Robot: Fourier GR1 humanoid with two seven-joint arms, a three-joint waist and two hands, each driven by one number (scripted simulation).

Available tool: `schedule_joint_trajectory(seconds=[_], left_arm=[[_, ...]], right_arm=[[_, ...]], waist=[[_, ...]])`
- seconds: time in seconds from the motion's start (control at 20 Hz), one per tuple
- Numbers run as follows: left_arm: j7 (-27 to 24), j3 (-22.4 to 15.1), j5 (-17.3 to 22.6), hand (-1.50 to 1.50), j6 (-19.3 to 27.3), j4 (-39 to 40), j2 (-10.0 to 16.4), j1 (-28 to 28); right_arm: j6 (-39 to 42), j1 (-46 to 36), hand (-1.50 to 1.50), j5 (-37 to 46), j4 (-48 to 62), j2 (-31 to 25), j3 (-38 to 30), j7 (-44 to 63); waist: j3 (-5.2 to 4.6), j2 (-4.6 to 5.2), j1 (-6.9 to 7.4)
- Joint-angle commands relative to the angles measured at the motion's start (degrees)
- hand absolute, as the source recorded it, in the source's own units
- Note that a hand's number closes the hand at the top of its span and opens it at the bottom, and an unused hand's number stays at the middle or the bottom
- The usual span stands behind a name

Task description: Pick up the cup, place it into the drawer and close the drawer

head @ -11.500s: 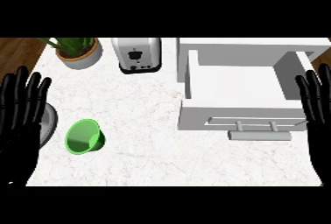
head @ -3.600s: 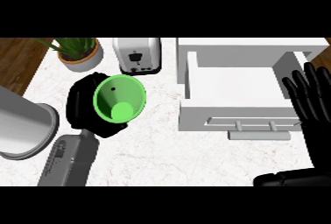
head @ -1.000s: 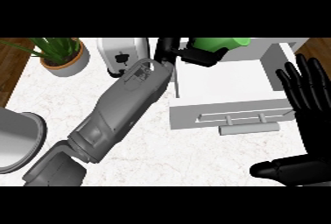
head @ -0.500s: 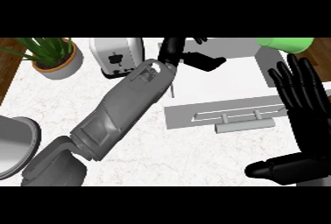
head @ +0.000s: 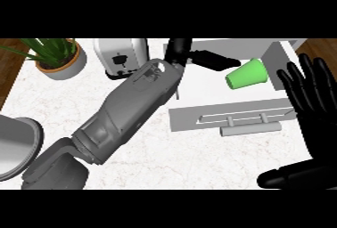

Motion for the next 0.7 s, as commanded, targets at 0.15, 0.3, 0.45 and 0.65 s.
schedule_joint_trajectory(seconds=[0.15,0.3,0.45,0.65], left_arm=[[-8.23,3.57,5.04,-1.5,-3.36,-4.26,0.0,2.59],[-5.69,7.09,4.76,-1.5,-6.11,-2.98,0.0,1.87],[-4.42,7.69,4.32,-1.5,-3.26,-7.89,2.1,5.23],[-3.51,8.12,5.25,-1.5,-4.2,-15.52,6.12,11.0]], right_arm=[[1.81,1.3,-1.5,-3.84,-0.59,-0.89,-1.69,0.34],[2.92,2.64,1.5,-4.6,-0.18,-1.01,-2.23,-0.77],[4.73,2.66,1.5,-6.49,-4.04,-4.96,-3.54,3.26],[9.8,4.01,1.5,-0.7,-3.84,-9.93,-2.88,1.25]], waist=[[-0.04,-0.74,2.85],[-0.05,-1.04,4.39],[-0.08,-1.5,5.44],[-0.11,-1.97,7.05]])
